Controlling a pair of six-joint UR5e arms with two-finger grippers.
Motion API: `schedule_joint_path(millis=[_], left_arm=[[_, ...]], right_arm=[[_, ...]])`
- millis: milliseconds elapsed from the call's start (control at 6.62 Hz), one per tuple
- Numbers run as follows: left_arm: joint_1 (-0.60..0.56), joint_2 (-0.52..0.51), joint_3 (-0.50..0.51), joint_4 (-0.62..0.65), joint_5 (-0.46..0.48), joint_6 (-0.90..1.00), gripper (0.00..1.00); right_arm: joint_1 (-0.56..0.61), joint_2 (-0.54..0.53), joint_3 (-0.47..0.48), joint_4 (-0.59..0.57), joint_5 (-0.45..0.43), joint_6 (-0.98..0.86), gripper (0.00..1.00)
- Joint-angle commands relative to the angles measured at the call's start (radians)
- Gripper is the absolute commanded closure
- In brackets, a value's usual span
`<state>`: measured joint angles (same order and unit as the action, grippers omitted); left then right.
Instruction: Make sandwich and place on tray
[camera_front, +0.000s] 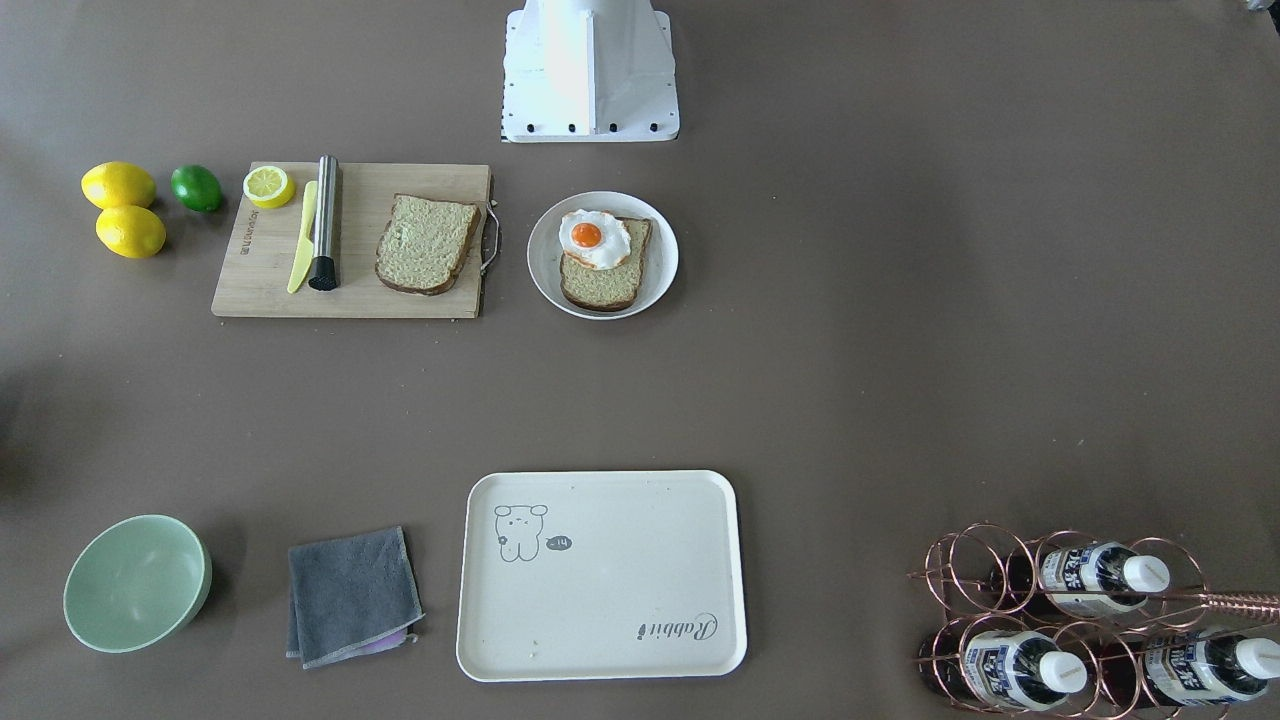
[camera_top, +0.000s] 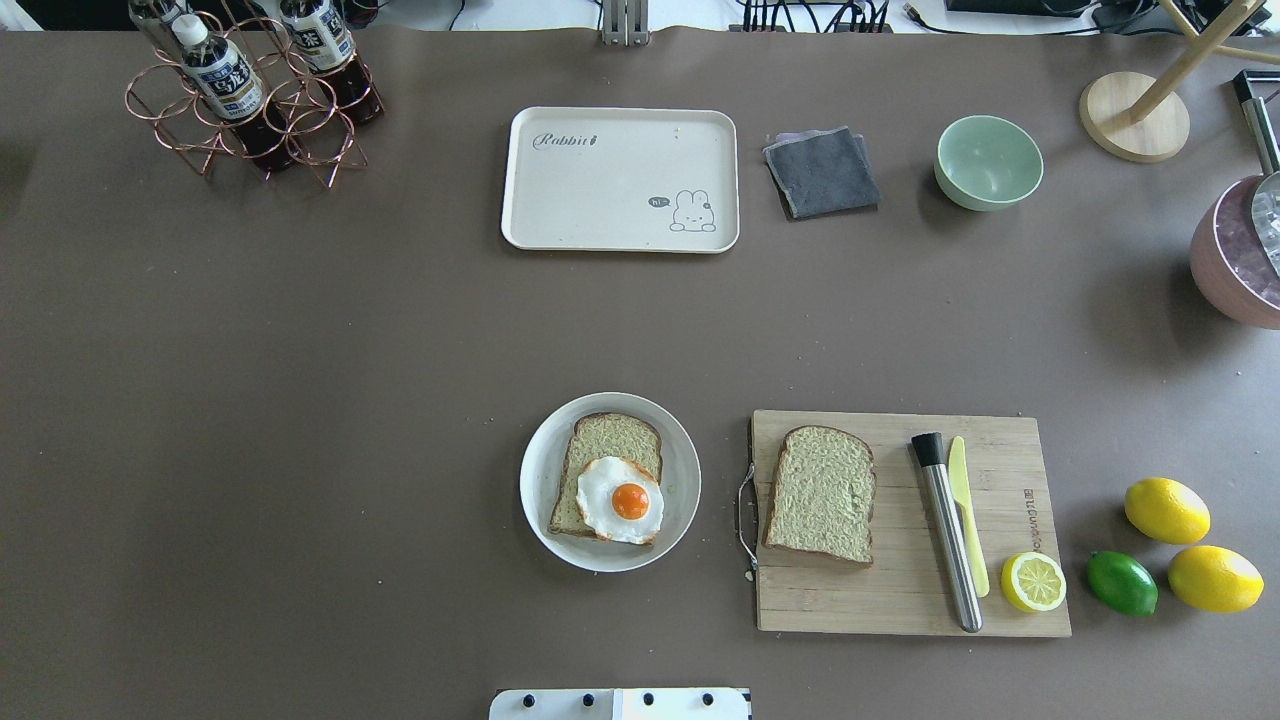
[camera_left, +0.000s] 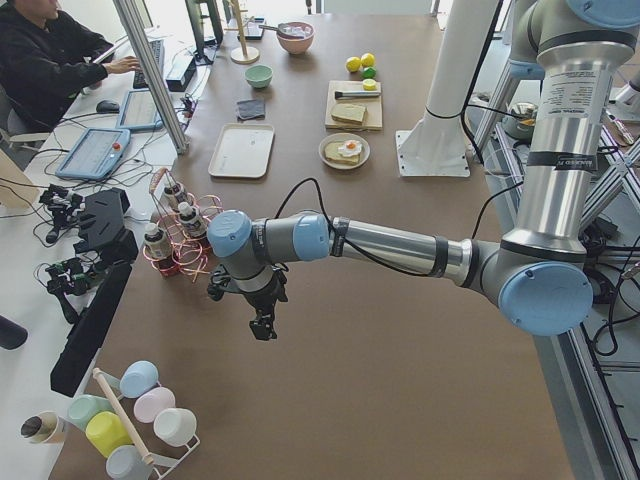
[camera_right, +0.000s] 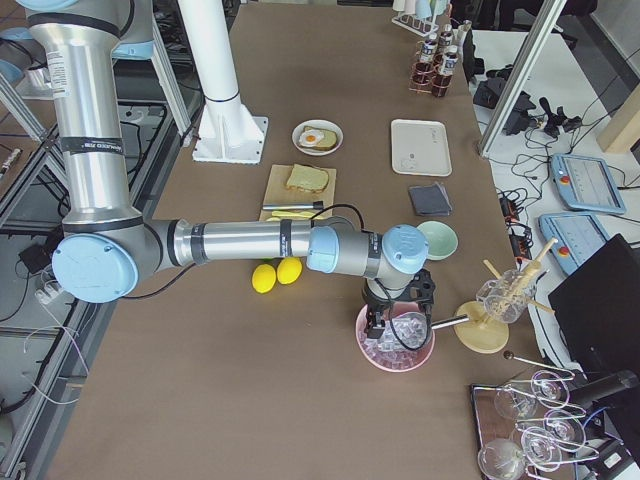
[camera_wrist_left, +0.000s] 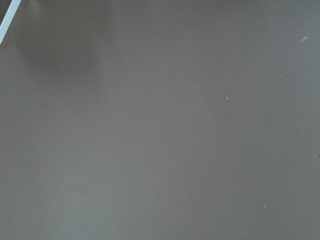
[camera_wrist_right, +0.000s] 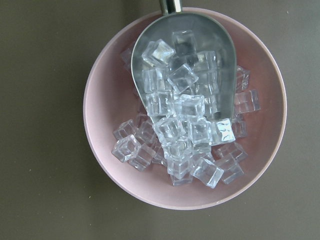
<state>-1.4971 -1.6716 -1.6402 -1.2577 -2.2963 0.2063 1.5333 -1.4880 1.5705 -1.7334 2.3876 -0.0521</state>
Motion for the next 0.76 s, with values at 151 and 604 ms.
schedule_joint_path(millis=[151, 604], left_arm=[[0.001, -0.010, -0.001, 0.000, 0.000, -0.002, 0.02], [0.009, -0.039, 0.006, 0.006, 0.002, -0.004, 0.02]], right_arm=[[-0.001, -0.001, -0.001, 0.002, 0.001, -0.003, 0.00], [-0.001, -0.005, -0.001, 0.002, 0.001, -0.008, 0.00]])
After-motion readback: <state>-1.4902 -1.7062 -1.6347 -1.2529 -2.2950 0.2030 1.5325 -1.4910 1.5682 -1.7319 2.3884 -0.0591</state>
